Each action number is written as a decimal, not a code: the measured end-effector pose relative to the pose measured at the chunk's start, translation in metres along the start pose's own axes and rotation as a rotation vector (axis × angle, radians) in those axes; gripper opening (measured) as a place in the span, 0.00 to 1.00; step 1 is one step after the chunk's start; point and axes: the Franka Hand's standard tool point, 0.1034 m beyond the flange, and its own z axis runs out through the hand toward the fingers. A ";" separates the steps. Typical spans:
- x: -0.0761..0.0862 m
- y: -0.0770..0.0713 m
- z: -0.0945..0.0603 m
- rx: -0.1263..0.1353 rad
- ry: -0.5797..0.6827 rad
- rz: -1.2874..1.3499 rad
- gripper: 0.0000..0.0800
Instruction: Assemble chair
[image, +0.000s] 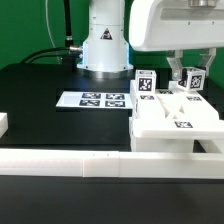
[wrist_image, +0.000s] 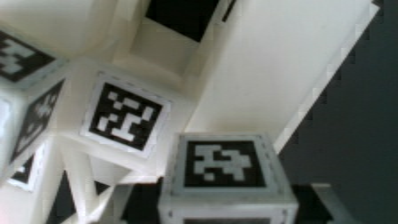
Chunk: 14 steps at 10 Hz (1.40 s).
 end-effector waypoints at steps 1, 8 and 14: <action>0.000 0.000 0.000 0.000 0.000 0.000 0.35; 0.006 -0.012 0.001 0.015 0.030 0.683 0.36; 0.006 -0.014 0.001 0.033 0.017 0.900 0.61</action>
Offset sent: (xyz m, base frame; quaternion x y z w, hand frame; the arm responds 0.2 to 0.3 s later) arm -0.0062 0.0036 -0.0056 0.0051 -0.0045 0.2894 0.9572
